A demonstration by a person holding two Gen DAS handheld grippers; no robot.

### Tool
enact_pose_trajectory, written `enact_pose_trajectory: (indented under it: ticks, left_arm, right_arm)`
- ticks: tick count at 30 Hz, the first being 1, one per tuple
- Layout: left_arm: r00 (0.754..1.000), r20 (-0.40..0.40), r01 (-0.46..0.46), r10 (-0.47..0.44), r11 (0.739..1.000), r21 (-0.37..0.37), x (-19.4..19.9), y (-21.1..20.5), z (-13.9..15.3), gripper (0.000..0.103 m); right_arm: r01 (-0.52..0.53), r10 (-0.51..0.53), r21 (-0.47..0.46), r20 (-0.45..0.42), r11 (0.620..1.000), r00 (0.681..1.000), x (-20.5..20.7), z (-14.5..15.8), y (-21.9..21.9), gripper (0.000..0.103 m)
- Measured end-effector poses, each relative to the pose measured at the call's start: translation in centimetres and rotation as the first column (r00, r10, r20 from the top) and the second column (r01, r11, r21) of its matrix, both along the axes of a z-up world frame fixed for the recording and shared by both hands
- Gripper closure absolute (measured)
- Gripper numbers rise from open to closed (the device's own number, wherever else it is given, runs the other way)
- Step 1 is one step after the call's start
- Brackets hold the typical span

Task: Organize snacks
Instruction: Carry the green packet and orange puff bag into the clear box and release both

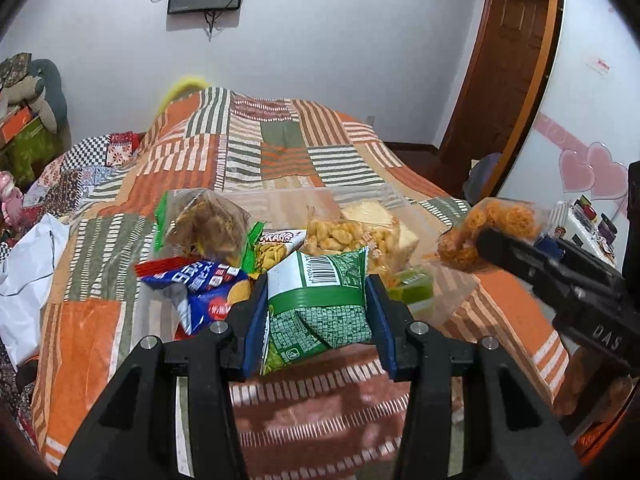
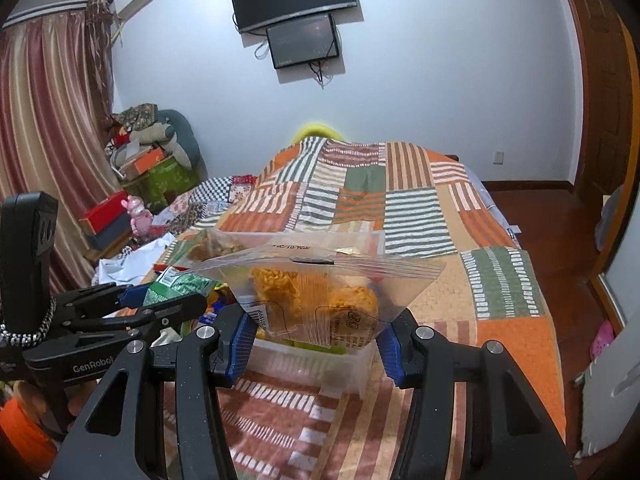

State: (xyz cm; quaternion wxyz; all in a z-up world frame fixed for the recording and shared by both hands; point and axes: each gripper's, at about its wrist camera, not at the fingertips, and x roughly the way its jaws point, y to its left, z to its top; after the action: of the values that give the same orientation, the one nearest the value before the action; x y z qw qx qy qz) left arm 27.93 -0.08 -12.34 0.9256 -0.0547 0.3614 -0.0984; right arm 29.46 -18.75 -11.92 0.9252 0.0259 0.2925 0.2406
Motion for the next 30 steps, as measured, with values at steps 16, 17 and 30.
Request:
enact_pose_trajectory:
  ticks: [16, 17, 30]
  left_arm:
    - [0.999, -0.035, -0.013, 0.015, 0.999, 0.051, 4.2, -0.7, -2.5, 0.056]
    - [0.999, -0.040, -0.011, 0.013, 0.999, 0.053, 4.3, -0.8, -2.7, 0.055]
    - [0.999, -0.035, -0.008, 0.011, 0.997, 0.075, 2.1, -0.7, -2.5, 0.034]
  right_arm:
    - [-0.049, 0.048, -0.024, -0.051, 0.999, 0.998, 2.0, -2.2, 1.8, 0.054]
    - [-0.050, 0.049, -0.012, -0.062, 0.999, 0.997, 2.1, -2.4, 1.6, 0.054]
    - [-0.079, 0.071, -0.067, -0.110, 0.995, 0.991, 1.2, -2.3, 1.2, 0.045]
